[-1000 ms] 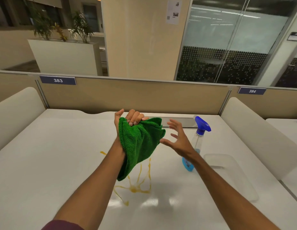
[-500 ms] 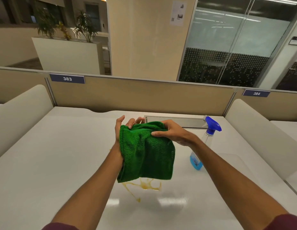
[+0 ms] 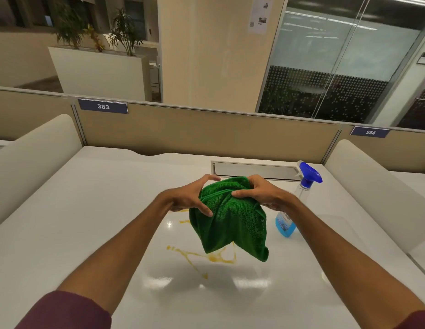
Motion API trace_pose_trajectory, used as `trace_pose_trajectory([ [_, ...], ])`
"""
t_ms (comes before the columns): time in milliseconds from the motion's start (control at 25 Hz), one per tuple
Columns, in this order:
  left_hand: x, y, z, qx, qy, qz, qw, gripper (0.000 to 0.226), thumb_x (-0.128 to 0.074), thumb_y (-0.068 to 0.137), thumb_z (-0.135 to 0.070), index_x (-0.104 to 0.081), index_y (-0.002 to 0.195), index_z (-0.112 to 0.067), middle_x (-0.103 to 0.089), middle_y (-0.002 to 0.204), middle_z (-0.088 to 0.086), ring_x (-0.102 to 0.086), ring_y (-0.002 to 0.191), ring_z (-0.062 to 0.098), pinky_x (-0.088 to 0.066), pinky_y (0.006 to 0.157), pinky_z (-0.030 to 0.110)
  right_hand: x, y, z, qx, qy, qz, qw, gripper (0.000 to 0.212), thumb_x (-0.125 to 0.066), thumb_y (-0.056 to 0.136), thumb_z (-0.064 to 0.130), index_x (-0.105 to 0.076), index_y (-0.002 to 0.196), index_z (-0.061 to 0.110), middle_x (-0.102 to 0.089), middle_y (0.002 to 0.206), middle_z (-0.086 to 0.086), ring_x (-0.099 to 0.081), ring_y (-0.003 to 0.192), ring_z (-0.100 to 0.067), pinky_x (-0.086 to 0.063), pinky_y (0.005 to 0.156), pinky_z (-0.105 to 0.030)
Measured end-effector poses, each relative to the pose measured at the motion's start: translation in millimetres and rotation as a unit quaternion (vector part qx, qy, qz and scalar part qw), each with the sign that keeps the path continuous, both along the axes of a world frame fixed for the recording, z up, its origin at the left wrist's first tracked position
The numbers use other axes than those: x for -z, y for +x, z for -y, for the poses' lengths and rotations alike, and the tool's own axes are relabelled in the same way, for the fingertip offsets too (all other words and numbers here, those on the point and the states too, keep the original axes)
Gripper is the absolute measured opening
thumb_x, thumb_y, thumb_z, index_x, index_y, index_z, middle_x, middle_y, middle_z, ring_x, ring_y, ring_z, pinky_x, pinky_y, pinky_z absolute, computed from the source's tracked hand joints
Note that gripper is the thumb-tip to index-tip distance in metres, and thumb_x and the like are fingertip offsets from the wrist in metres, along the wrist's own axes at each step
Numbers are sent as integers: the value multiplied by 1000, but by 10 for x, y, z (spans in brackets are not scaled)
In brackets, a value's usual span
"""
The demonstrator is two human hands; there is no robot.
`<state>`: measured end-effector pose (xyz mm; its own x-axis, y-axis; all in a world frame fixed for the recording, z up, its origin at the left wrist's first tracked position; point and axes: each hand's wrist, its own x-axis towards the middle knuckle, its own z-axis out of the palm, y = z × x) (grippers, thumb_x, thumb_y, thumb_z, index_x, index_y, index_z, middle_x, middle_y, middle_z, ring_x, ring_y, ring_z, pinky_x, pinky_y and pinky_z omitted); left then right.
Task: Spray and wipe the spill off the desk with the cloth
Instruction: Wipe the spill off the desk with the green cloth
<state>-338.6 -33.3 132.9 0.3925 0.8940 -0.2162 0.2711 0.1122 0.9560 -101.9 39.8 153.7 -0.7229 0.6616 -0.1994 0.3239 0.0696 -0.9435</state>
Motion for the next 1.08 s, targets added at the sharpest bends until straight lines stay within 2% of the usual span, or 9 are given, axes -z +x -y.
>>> trace_pose_trajectory([
  [120,-83,86,-84,57,18,-138,989,52,-72,78,6,-54,125,-1,-63,122,21,-63,112,34,-54,94,48,25,187,-61,-24,2,57,998,20,-73,84,24,-69,101,16,-77,98,-3,-73,93,-22,-59,69,-24],
  [320,-17,319,-274,88,-8,-290,953,30,-63,91,-11,-63,118,0,-67,117,21,-64,109,35,-53,95,50,141,435,-205,-18,50,173,983,23,-71,85,26,-66,106,17,-75,98,-2,-73,89,-18,-59,68,-24],
  [440,53,560,-483,13,69,-338,938,25,-60,92,-14,-66,114,-3,-67,112,18,-63,106,33,-55,89,42,182,498,-326,59,154,209,964,20,-68,88,21,-64,106,14,-69,96,-6,-68,87,-21,-56,67,-22],
  [560,159,740,-662,-108,175,-351,914,18,-57,91,-10,-68,105,-11,-67,106,16,-62,99,33,-54,82,43,271,576,-422,177,248,164,938,17,-67,88,17,-64,104,12,-64,91,-3,-61,82,-17,-50,64,-20],
  [680,474,862,-688,-146,205,-352,902,30,-53,86,-3,-69,108,-15,-70,102,12,-62,95,32,-52,77,40,576,697,-401,170,307,151,924,14,-68,87,10,-67,100,7,-64,88,-4,-58,81,-18,-44,72,-25],
  [760,793,966,-616,-111,192,-383,897,33,-53,87,-3,-68,114,-14,-70,105,12,-63,97,33,-50,76,39,898,817,-328,132,315,182,922,14,-69,85,5,-68,99,5,-69,89,-9,-58,81,-18,-41,74,-25],
  [880,1263,1151,-424,23,153,-446,882,24,-53,83,-6,-67,102,-9,-69,99,15,-62,95,34,-46,70,37,1350,1038,-219,37,287,274,917,14,-66,81,4,-67,95,7,-70,94,-9,-58,84,-18,-41,72,-25],
  [1000,1502,1216,-298,113,190,-453,864,20,-61,78,-29,-65,84,-11,-71,88,10,-63,81,32,-43,65,33,1617,1184,-154,-81,220,332,914,14,-71,80,25,-67,90,17,-64,96,-2,-57,87,-17,-47,76,-27],
  [1080,1553,1163,-261,137,225,-436,860,50,-60,76,-62,-71,79,-13,-73,98,3,-64,78,26,-47,70,34,1631,1182,-144,-91,172,325,926,38,-64,78,62,-66,76,25,-59,91,2,-56,83,-15,-47,77,-32],
])
